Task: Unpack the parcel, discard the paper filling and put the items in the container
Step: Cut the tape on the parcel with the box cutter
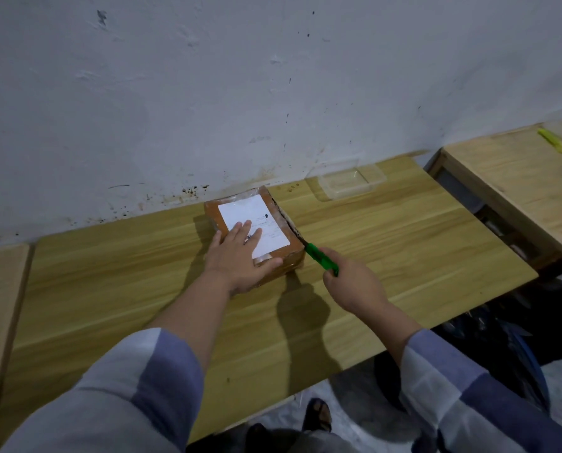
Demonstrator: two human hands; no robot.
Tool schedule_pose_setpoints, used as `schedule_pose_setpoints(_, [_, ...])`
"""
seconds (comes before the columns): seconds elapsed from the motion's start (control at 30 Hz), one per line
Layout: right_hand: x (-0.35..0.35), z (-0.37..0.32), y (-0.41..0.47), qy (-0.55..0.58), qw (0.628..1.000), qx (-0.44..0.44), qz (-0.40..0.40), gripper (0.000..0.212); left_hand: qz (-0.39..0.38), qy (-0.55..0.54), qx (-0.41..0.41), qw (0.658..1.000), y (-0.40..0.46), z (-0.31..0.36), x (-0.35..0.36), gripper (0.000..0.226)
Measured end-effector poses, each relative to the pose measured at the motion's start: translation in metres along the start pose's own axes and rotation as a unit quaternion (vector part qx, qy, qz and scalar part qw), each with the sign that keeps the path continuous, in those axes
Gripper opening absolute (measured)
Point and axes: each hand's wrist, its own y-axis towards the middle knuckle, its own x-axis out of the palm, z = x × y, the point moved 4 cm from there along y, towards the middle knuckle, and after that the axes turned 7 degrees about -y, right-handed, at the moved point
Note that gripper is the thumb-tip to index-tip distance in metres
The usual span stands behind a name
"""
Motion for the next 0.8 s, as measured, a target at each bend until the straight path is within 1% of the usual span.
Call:
schedule_pose_setpoints(0.07, [-0.005,0.003,0.009,-0.004,1.0,0.001,-0.009,0.053,-0.017,0.021,0.039,0.999,-0.007,-0.008,-0.002,0.097])
schedule_pose_setpoints(0.13, [-0.009,0.005,0.014,0.001,1.0,-0.006,-0.016,0.053,-0.031,0.042,0.048,0.997,-0.01,-0.011,-0.002,0.097])
schedule_pose_setpoints(0.27, [-0.012,0.008,0.013,0.036,0.999,-0.017,-0.012,0.053,-0.024,0.054,0.021,0.998,-0.01,0.0,0.003,0.09])
schedule_pose_setpoints(0.4, [-0.007,0.02,0.001,0.151,0.989,-0.008,0.012,0.051,-0.017,0.046,-0.023,0.999,-0.008,0.014,0.008,0.085])
schedule_pose_setpoints(0.5, [0.002,0.037,-0.009,0.265,0.964,0.031,-0.01,0.049,-0.015,0.045,-0.051,0.998,-0.005,0.029,0.011,0.085])
schedule_pose_setpoints(0.6, [0.013,0.043,-0.014,0.379,0.922,0.074,-0.042,0.048,-0.003,0.039,-0.072,0.997,-0.004,0.037,0.015,0.085])
schedule_pose_setpoints(0.7, [0.017,0.05,-0.008,0.438,0.892,0.097,-0.059,0.048,-0.004,0.033,-0.084,0.996,-0.008,0.047,0.018,0.086])
schedule_pose_setpoints(0.8, [0.021,0.051,-0.004,0.458,0.88,0.106,-0.064,0.045,-0.02,0.021,-0.092,0.995,-0.012,0.052,0.017,0.085])
